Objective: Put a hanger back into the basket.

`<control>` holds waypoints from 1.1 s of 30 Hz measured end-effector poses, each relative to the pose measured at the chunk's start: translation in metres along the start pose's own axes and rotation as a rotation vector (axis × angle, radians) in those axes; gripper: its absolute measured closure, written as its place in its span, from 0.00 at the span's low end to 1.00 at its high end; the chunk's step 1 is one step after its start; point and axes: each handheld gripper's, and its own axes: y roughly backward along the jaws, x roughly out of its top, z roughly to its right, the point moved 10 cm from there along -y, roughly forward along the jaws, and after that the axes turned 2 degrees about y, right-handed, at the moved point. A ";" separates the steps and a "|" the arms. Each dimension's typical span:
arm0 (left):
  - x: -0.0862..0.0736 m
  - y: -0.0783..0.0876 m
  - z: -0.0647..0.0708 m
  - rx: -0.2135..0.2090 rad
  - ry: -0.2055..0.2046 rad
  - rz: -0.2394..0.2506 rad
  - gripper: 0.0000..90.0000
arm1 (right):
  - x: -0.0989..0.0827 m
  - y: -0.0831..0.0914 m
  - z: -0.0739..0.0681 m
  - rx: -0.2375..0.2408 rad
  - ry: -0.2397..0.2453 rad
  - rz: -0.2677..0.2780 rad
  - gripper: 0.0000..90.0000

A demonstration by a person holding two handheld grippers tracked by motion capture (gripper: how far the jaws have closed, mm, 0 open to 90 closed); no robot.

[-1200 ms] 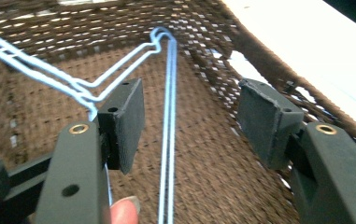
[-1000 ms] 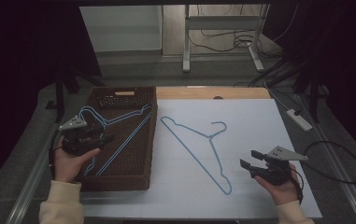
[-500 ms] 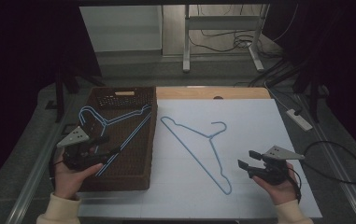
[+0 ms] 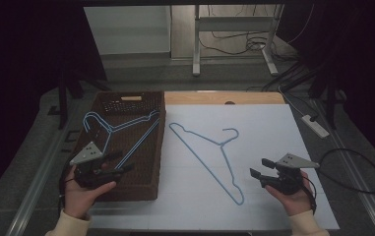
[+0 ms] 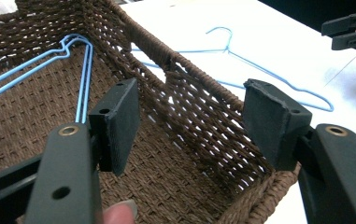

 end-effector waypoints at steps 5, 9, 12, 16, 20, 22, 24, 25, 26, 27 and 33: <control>0.000 0.000 0.003 -0.003 -0.007 0.001 0.40 | 0.002 -0.002 -0.007 0.007 0.019 -0.011 0.42; -0.001 -0.001 0.003 -0.005 -0.007 -0.002 0.40 | 0.002 -0.006 -0.015 0.027 0.030 -0.032 0.41; -0.001 -0.002 0.005 -0.011 -0.011 -0.007 0.39 | 0.000 -0.012 -0.022 0.033 0.030 -0.069 0.41; -0.001 -0.003 0.007 -0.012 -0.015 -0.010 0.39 | -0.007 -0.022 -0.036 0.072 0.037 -0.164 0.44; -0.001 -0.005 0.008 -0.008 -0.017 -0.006 0.40 | -0.019 -0.032 -0.048 0.098 0.067 -0.264 0.51; -0.002 -0.007 0.009 -0.012 -0.023 -0.012 0.39 | -0.022 -0.036 -0.054 0.114 0.050 -0.297 0.62; -0.002 -0.007 0.010 -0.014 -0.024 -0.014 0.39 | -0.024 -0.041 -0.059 0.127 0.024 -0.339 0.74; -0.002 -0.007 0.010 -0.014 -0.024 -0.014 0.39 | -0.024 -0.041 -0.059 0.127 0.024 -0.339 0.74; -0.002 -0.008 0.010 -0.014 -0.025 -0.013 0.39 | -0.024 -0.050 -0.060 0.096 0.019 -0.370 0.88; -0.002 -0.008 0.010 -0.015 -0.025 -0.013 0.39 | -0.024 -0.050 -0.060 0.096 0.019 -0.370 0.88; -0.003 -0.008 0.011 -0.021 -0.024 -0.018 0.39 | -0.033 -0.060 -0.068 0.089 0.027 -0.465 1.00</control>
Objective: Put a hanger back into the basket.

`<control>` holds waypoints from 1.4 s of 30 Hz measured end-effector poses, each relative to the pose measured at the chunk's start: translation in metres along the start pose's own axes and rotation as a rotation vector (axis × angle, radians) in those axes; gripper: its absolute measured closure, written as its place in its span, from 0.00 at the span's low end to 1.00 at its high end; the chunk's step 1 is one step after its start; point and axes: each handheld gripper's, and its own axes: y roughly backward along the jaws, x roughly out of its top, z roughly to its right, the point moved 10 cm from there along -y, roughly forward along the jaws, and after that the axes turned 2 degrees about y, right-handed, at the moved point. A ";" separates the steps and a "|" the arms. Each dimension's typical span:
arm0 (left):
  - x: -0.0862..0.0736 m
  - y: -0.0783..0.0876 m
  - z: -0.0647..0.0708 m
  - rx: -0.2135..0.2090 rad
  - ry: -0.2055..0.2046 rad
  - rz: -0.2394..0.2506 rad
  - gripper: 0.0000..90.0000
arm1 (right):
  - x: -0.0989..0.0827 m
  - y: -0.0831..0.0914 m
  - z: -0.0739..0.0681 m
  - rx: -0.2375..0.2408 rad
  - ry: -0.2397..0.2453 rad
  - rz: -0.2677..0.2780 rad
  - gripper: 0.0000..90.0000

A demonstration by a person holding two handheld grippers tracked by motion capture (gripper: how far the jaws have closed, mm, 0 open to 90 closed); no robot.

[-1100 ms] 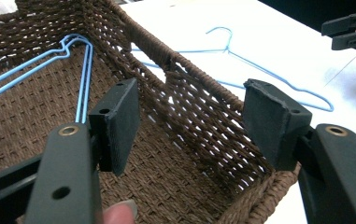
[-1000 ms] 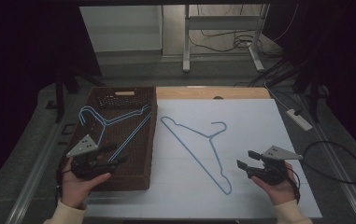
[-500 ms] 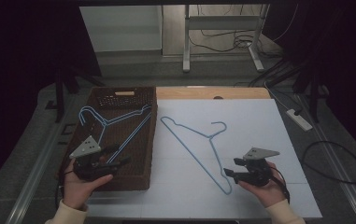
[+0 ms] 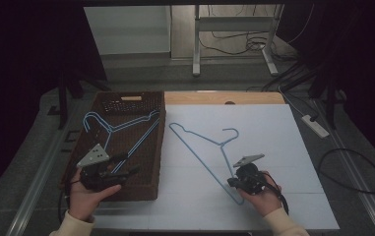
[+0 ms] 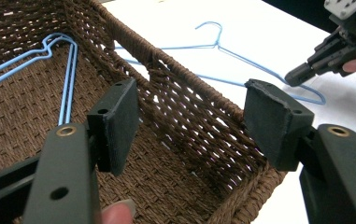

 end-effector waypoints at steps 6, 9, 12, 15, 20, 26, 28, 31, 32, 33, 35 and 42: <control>0.000 0.001 0.000 -0.006 0.002 -0.003 0.39 | -0.026 0.012 -0.001 -0.029 -0.007 -0.049 1.00; 0.001 0.001 0.001 -0.007 0.000 -0.001 0.39 | -0.032 0.015 0.001 -0.034 -0.012 -0.058 1.00; 0.001 0.001 0.001 -0.007 -0.001 -0.001 0.39 | -0.036 0.018 -0.001 -0.030 -0.011 -0.063 1.00; 0.000 0.000 0.001 -0.006 -0.001 -0.003 0.39 | -0.038 0.017 -0.005 -0.035 0.007 -0.077 1.00; 0.001 0.001 0.001 -0.006 -0.001 -0.001 0.39 | -0.044 0.022 -0.001 -0.047 -0.017 -0.084 1.00; 0.000 0.000 0.001 -0.007 -0.001 -0.004 0.39 | -0.056 0.034 0.022 -0.137 -0.056 -0.101 1.00; 0.000 0.000 0.001 -0.008 -0.002 -0.004 0.39 | -0.066 0.043 0.041 -0.179 -0.101 -0.101 1.00; 0.000 0.000 0.001 -0.007 -0.002 -0.003 0.39 | -0.075 0.052 0.061 -0.204 -0.154 -0.090 1.00; 0.000 -0.001 0.001 -0.007 -0.002 -0.004 0.39 | -0.075 0.052 0.061 -0.204 -0.154 -0.090 1.00; 0.000 -0.001 0.001 -0.007 -0.002 -0.005 0.39 | -0.078 0.054 0.066 -0.211 -0.172 -0.085 1.00; 0.000 -0.001 0.001 -0.007 -0.001 -0.004 0.39 | -0.083 0.061 0.085 -0.239 -0.212 -0.075 1.00; 0.001 -0.001 0.003 -0.010 -0.005 -0.005 0.39 | -0.087 0.068 0.127 -0.305 -0.298 -0.057 1.00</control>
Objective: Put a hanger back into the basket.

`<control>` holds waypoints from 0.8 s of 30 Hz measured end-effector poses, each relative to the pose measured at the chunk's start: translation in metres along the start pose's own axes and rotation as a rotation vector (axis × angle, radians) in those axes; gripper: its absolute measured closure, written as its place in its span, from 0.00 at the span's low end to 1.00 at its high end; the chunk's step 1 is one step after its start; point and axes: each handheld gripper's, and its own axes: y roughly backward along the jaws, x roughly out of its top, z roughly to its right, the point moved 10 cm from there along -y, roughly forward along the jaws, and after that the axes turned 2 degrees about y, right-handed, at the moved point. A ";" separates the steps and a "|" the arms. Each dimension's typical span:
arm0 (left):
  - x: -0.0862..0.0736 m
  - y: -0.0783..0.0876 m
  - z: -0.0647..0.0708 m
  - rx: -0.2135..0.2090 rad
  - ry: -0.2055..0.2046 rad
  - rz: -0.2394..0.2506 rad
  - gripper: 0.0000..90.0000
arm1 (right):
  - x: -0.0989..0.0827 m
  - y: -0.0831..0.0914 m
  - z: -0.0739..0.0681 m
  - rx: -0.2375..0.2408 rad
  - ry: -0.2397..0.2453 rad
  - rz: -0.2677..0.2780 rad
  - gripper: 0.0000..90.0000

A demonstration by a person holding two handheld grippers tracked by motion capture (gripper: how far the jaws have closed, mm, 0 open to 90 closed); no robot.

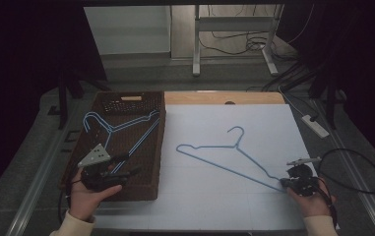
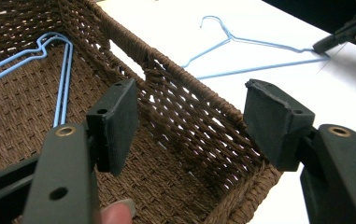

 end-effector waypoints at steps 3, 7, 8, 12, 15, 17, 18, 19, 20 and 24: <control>0.000 0.000 0.000 0.001 0.002 0.003 0.39 | 0.005 -0.003 0.012 -0.022 -0.019 0.008 1.00; 0.001 0.001 0.000 0.000 0.001 0.003 0.39 | 0.012 -0.007 0.025 -0.053 -0.027 0.017 1.00; 0.001 0.001 0.000 0.000 0.001 0.003 0.39 | 0.014 -0.008 0.027 -0.056 -0.029 0.020 1.00; 0.001 0.001 0.000 0.002 0.000 0.004 0.39 | 0.025 -0.007 0.015 -0.009 -0.017 0.071 1.00; 0.001 0.000 0.000 0.003 0.002 0.002 0.39 | 0.032 -0.005 0.001 0.032 0.003 0.092 1.00; 0.001 0.000 0.000 0.001 0.001 0.000 0.39 | 0.044 -0.004 -0.019 0.080 0.040 0.113 1.00; 0.000 0.000 0.000 0.001 0.001 -0.001 0.39 | 0.049 -0.004 -0.028 0.097 0.053 0.123 1.00; 0.000 0.000 0.000 0.000 0.000 0.000 0.39 | 0.055 -0.005 -0.037 0.118 0.066 0.132 1.00; 0.001 0.000 0.001 -0.001 0.000 0.001 0.39 | 0.063 -0.008 -0.049 0.148 0.077 0.142 1.00; 0.002 0.001 0.000 0.000 0.002 0.008 0.39 | 0.085 -0.019 -0.087 0.225 0.132 0.143 1.00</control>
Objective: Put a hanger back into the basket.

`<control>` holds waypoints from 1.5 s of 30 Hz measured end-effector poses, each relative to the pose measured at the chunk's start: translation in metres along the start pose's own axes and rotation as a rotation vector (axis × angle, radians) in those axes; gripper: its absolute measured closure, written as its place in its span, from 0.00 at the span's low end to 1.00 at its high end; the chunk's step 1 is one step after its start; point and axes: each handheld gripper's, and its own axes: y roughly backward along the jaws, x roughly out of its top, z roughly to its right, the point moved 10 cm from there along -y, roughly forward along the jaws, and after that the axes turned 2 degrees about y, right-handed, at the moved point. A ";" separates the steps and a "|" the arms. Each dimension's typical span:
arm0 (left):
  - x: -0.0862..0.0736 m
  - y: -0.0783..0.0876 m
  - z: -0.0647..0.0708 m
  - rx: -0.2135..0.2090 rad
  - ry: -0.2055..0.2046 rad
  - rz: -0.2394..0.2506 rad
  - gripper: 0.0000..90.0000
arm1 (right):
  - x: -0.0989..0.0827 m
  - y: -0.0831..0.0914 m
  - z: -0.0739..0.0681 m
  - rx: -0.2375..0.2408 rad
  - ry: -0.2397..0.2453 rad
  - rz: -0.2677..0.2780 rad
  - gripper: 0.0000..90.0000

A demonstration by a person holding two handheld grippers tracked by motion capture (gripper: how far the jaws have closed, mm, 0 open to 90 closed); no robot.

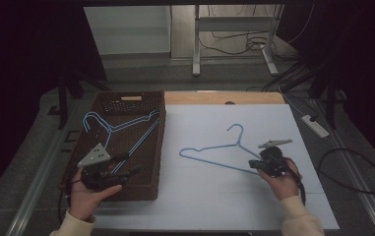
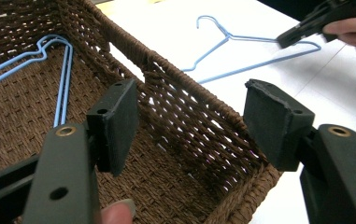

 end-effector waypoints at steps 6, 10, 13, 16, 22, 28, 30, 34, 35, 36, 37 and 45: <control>-0.001 0.000 -0.002 0.001 0.005 0.001 0.39 | 0.032 -0.043 -0.055 0.129 0.081 -0.009 1.00; -0.001 -0.001 -0.002 -0.001 0.005 0.000 0.39 | 0.042 -0.060 -0.069 0.151 0.097 -0.014 1.00; -0.001 0.000 -0.002 -0.001 0.004 0.002 0.39 | 0.051 -0.077 -0.076 0.154 0.101 -0.016 1.00; -0.001 0.000 -0.003 0.000 0.004 0.001 0.39 | 0.054 -0.085 -0.077 0.152 0.095 -0.007 1.00; -0.002 -0.002 -0.003 0.000 0.002 -0.006 0.39 | 0.056 -0.094 -0.079 0.177 0.078 -0.002 1.00; -0.002 -0.002 -0.003 -0.001 0.000 -0.006 0.39 | 0.043 -0.085 -0.097 0.243 0.107 -0.057 1.00; -0.001 -0.001 -0.003 -0.002 0.002 -0.003 0.39 | 0.037 -0.081 -0.104 0.264 0.123 -0.075 1.00; 0.000 0.001 -0.003 -0.002 0.000 0.001 0.39 | 0.015 -0.066 -0.121 0.332 0.158 -0.117 1.00; 0.000 0.001 -0.003 -0.002 0.000 0.001 0.39 | 0.015 -0.066 -0.121 0.332 0.158 -0.117 1.00; 0.000 0.001 -0.003 -0.002 0.000 0.001 0.39 | 0.009 -0.061 -0.124 0.342 0.171 -0.126 1.00; 0.000 0.001 -0.003 -0.003 0.000 0.001 0.39 | 0.004 -0.058 -0.126 0.346 0.178 -0.132 1.00; 0.001 0.001 -0.001 -0.003 -0.004 0.005 0.39 | -0.025 -0.036 -0.138 0.391 0.213 -0.164 1.00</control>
